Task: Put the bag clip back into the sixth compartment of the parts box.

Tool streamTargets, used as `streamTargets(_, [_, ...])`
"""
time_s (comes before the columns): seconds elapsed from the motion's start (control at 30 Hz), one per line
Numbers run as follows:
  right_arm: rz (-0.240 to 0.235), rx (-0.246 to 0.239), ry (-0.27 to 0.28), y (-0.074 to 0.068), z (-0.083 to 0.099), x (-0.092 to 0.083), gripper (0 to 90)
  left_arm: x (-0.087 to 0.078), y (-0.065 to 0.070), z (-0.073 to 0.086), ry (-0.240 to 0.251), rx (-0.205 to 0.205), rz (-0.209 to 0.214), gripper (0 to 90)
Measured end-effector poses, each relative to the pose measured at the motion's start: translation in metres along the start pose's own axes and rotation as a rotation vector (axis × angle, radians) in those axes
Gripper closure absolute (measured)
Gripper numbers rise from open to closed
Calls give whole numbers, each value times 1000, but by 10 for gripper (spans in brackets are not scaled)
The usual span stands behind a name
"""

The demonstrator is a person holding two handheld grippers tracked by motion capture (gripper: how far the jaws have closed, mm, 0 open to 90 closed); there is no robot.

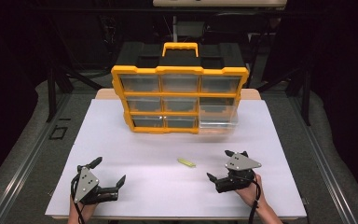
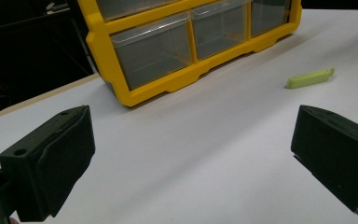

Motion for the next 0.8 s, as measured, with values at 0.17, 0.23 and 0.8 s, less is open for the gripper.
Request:
streamTargets(0.17, [-20, -11, -27, -1, -5, 10, 0, 0, 0, 0, -1, 2, -3, 0])
streamTargets(0.23, [-28, -12, -39, -2, -6, 14, 0, 1, -1, 0, -3, 1, -3, 0])
streamTargets(0.8, [-127, -64, -147, -17, -17, 44, 0, 2, 0, 1, -4, 4, 1, 0])
Point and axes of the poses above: each handheld gripper's, and its own axes: x roughly forward along the jaws, z roughly out of its underside, y roughly to its right, the point moved 6 cm from there along x, roughly forward along the jaws, and after that the axes turned 1 degree about x, right-handed, at the moved point
